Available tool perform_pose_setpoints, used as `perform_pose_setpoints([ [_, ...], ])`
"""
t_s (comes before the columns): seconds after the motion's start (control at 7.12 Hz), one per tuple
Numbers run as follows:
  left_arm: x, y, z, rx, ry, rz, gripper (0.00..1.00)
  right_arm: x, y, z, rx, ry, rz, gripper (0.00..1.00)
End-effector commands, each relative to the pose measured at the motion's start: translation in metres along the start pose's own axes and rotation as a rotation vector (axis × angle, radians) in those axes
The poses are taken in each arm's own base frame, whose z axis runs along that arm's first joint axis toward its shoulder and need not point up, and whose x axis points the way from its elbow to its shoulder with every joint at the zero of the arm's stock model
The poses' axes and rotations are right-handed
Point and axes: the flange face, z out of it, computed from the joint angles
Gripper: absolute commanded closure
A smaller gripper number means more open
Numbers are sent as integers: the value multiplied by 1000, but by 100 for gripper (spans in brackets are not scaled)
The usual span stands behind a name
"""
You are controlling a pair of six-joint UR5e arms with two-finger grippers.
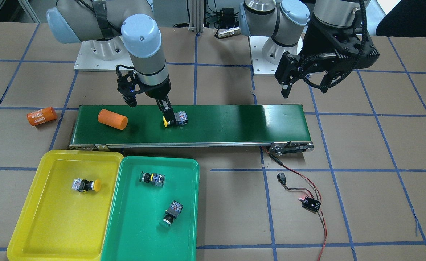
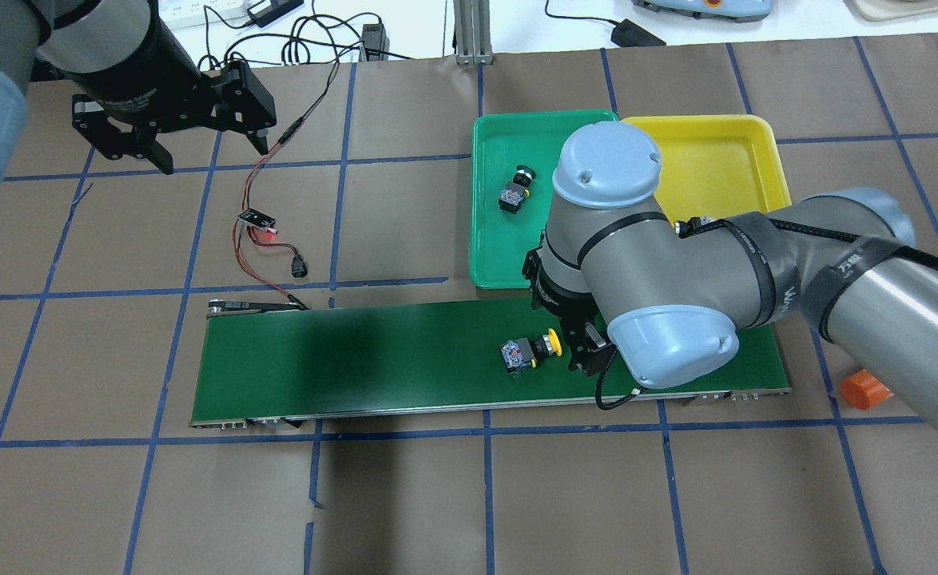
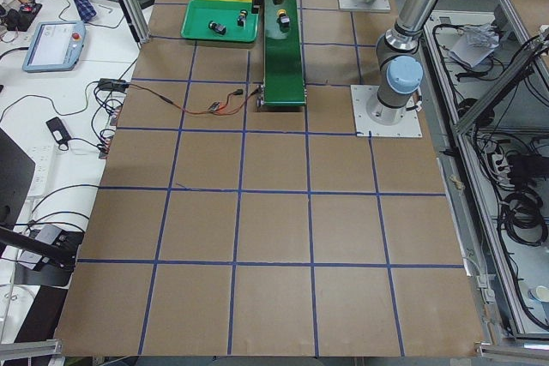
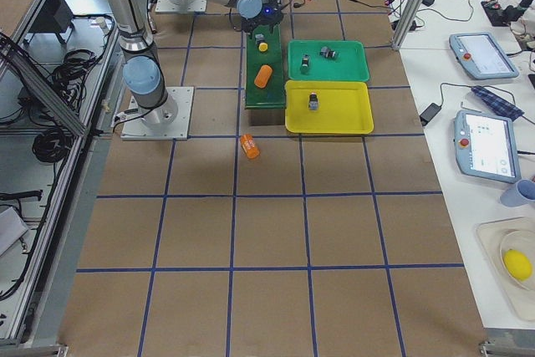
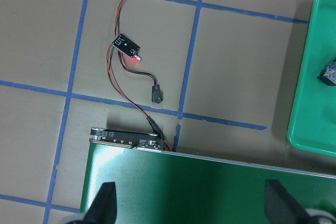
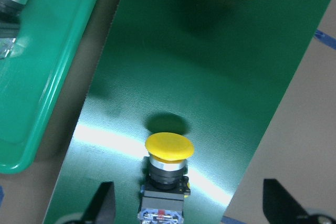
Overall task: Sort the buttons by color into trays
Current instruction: 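Grasp the yellow button on the belt with the right gripper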
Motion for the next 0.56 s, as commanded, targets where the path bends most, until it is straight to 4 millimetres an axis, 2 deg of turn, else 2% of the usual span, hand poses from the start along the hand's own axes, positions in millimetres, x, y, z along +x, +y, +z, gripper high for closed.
perform_pose_setpoints([
  [0.0,-1,0,-1,2,0,-1,0,-3,-1,18,-2,28,12,0],
  [0.42,-2,-4,-4,8,1,-6,0,0,0,38,-6,66,11,0],
])
